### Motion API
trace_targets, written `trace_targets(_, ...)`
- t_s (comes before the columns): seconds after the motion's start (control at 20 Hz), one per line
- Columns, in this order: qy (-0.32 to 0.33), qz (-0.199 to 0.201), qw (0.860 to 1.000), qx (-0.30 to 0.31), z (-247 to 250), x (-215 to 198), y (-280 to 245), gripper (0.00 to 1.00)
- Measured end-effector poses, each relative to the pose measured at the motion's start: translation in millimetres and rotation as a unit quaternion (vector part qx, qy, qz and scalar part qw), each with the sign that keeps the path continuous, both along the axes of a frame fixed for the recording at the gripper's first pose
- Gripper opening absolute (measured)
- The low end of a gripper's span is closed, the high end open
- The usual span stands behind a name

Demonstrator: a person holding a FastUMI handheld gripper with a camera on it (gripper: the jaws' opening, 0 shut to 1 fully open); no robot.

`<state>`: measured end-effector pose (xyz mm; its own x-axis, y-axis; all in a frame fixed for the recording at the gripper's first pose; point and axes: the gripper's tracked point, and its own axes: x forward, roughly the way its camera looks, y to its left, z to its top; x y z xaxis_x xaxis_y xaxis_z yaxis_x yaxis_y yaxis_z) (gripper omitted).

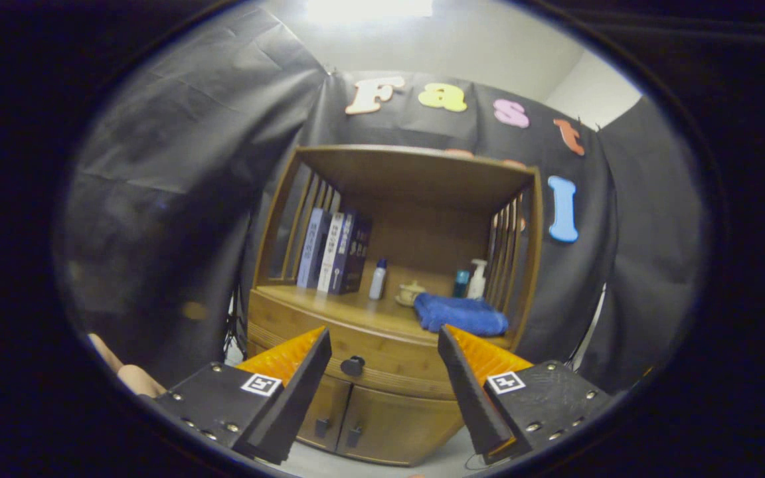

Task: Pull open the drawer, take out the items inside it, and place them on the countertop above the cabinet.

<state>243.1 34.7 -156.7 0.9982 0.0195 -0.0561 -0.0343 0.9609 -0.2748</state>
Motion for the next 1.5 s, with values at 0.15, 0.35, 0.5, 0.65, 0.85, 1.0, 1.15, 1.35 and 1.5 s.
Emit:
trace_targets(0.15,0.031,-0.024,0.999,0.007,-43.1,46.0,1.1,0.94)
trace_targets(0.35,0.089,-0.047,0.994,0.034,-100.5,92.1,5.9,0.87)
trace_targets(0.5,0.111,-0.072,0.990,0.049,-124.8,120.0,4.5,0.74)
trace_targets(0.65,0.131,-0.072,0.987,0.067,-144.1,136.7,9.6,0.66)
trace_targets(0.85,0.147,-0.081,0.983,0.081,-149.0,145.7,11.4,0.41)
trace_targets(1.0,0.162,-0.076,0.980,0.084,-151.5,148.1,8.7,0.37)
trace_targets(1.15,0.174,-0.078,0.979,0.076,-150.4,141.5,8.8,0.28)
trace_targets(1.35,0.172,-0.079,0.979,0.071,-147.5,118.9,11.7,0.28)
trace_targets(1.5,0.178,-0.072,0.978,0.075,-141.4,75.5,14.6,0.28)
